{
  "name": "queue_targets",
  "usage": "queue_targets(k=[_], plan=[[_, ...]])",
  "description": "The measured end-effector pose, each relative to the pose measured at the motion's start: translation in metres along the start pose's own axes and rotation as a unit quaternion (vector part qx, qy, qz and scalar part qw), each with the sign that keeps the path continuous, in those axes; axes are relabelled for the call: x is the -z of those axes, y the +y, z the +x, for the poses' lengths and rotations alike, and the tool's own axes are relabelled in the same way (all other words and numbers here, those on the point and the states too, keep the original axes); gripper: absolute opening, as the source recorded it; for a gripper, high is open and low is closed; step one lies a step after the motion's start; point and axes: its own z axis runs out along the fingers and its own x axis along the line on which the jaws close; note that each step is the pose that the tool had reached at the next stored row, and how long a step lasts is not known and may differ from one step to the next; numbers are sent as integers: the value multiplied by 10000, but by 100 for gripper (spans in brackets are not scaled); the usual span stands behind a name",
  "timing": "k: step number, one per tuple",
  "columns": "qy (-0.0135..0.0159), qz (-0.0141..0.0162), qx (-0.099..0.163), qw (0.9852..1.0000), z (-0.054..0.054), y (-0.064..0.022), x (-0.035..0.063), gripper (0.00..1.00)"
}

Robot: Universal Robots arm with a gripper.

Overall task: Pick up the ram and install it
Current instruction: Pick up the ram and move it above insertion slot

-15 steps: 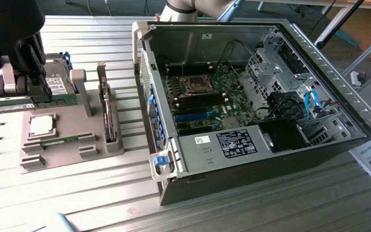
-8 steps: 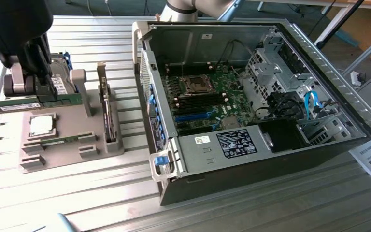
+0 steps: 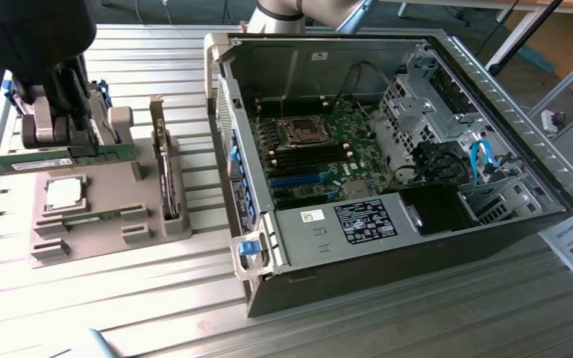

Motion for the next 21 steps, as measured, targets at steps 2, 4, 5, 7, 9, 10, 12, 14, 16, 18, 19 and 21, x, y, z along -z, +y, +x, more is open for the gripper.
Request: queue_targets(k=[2,4,5,7,9,10,12,14,16,18,19,21], plan=[[0,0,0,10000,3,-41,1,12],[0,0,0,10000,7,-102,3,12],[0,0,0,10000,9,-126,4,12],[0,0,0,10000,13,-176,6,12],[0,0,0,10000,17,-237,8,12],[0,0,0,10000,19,-262,9,12],[0,0,0,10000,23,-313,10,12],[0,0,0,10000,29,-394,14,12],[0,0,0,10000,37,-481,16,12],[0,0,0,10000,41,-529,18,12],[0,0,0,10000,43,-553,19,12],[0,0,0,10000,48,-603,20,12]])
